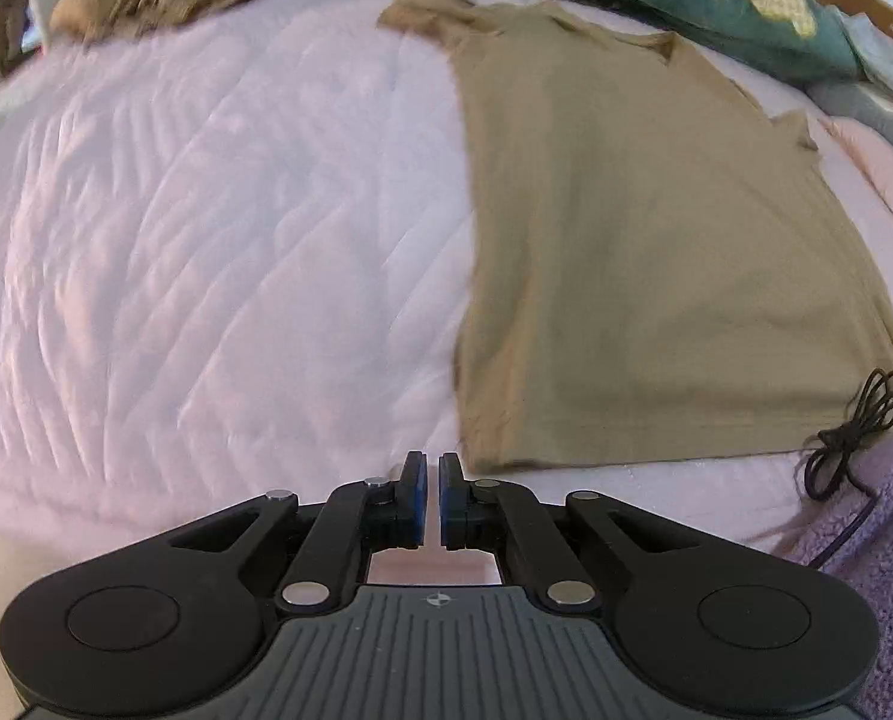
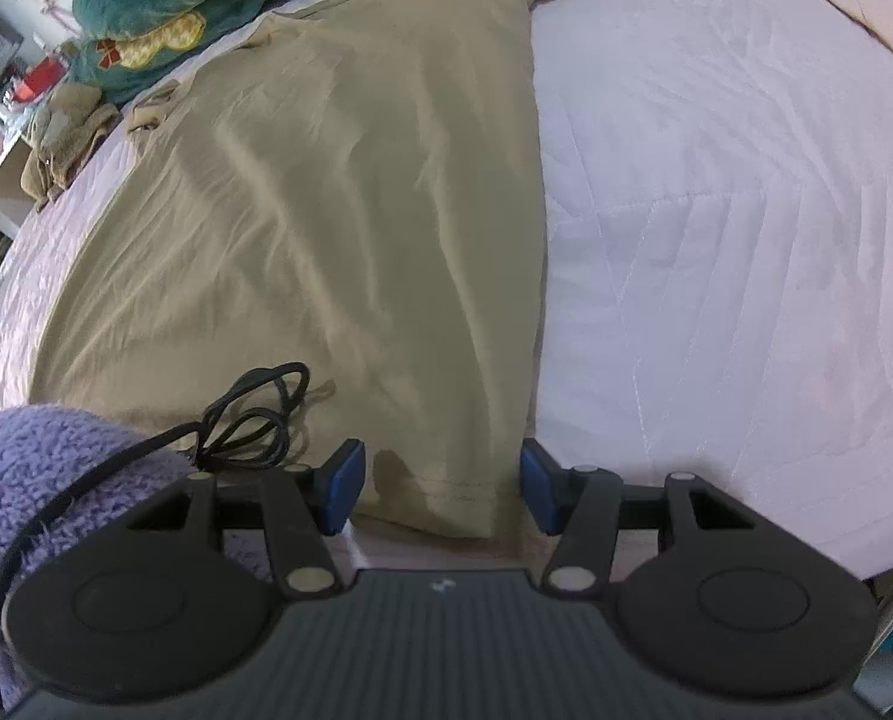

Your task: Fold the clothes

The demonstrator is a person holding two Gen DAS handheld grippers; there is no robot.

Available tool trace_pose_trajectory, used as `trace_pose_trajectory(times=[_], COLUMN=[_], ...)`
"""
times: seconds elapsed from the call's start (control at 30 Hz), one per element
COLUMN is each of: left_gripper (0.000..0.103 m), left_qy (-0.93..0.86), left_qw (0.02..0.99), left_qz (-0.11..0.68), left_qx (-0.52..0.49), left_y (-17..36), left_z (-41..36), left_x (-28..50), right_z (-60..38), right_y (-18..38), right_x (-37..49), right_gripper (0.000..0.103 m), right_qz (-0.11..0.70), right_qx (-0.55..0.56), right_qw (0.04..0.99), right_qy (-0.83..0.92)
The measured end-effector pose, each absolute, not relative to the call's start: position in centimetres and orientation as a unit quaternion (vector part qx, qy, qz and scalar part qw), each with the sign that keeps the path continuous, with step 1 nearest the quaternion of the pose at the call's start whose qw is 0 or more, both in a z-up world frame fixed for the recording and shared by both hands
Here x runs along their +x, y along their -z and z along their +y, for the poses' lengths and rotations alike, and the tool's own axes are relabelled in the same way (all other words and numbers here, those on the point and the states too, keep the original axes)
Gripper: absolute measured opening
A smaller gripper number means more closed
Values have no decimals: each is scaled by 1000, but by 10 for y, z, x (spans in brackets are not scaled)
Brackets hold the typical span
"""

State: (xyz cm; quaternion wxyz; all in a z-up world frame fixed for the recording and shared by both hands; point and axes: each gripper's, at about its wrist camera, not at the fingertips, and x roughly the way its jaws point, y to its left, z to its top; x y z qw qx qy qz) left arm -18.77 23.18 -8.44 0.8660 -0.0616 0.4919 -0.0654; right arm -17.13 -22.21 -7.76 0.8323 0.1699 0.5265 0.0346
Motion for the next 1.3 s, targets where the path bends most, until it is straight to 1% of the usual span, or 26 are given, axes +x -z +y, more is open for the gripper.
trace_pose_trajectory(times=[0.07,0.1,0.2,0.23,0.27,0.3,0.33,0.37,0.4,0.43,0.47,0.5,0.53,0.6,0.63,0.67,0.73,0.8,0.93,1.0,1.1,1.13,1.17,1.2,1.27,1.3], left_gripper=[6,8,26,39,49,51,56,57,58,60,60,59,57,50,37,23,12,11,11,22,26,29,36,40,57,62], left_qy=[57,68,94,102,106,110,114,119,124,130,127,124,118,106,99,90,85,89,92,93,91,81,72,74,76,75], left_qw=[876,882,891,893,895,897,897,890,881,871,877,881,883,885,885,884,878,871,859,855,861,872,882,893,911,920], left_qz=[462,452,433,428,425,419,421,434,452,470,463,456,453,454,455,458,470,480,503,510,499,483,466,444,402,380], left_qx=[-121,-118,-100,-93,-89,-85,-77,-75,-63,-51,-21,9,23,5,-2,-12,-43,-47,-4,1,19,13,7,-14,-49,-59], left_y=[79,73,61,59,59,62,68,74,84,93,94,95,95,92,91,90,89,91,90,85,69,58,47,33,10,-2], left_z=[251,250,239,234,228,222,215,209,200,191,182,173,168,172,175,180,198,208,214,223,233,238,242,245,249,246], left_x=[-188,-185,-173,-168,-163,-158,-150,-145,-142,-139,-143,-147,-149,-149,-150,-150,-155,-160,-171,-173,-173,-168,-164,-155,-138,-125], right_z=[-222,-222,-219,-217,-215,-213,-211,-209,-208,-207,-207,-209,-211,-215,-215,-213,-208,-202,-193,-192,-191,-193,-197,-200,-204,-204], right_y=[78,79,87,87,87,87,87,87,86,86,85,85,85,85,84,83,80,77,70,66,55,46,33,19,-11,-24], right_x=[-168,-165,-161,-160,-160,-161,-162,-162,-164,-165,-166,-167,-167,-167,-167,-167,-165,-164,-161,-159,-156,-154,-151,-146,-130,-120], right_gripper=[56,58,62,66,66,66,65,62,50,28,16,8,5,4,3,3,2,2,3,4,6,6,7,12,25,40], right_qz=[527,529,538,534,532,530,528,527,528,530,532,536,539,545,549,557,572,586,613,623,645,640,625,602,547,516], right_qx=[168,171,171,169,167,165,163,158,149,139,132,132,135,141,139,125,96,68,14,5,-34,-39,-30,-13,23,43], right_qw=[832,830,825,828,830,832,833,835,836,837,836,834,831,826,824,821,814,807,790,781,762,767,779,797,836,854], right_qy=[-36,-36,-29,-27,-26,-24,-22,-20,-15,-10,-6,-4,-7,-14,-17,-19,-21,-24,-30,-36,-41,-43,-45,-46,-43,-42])
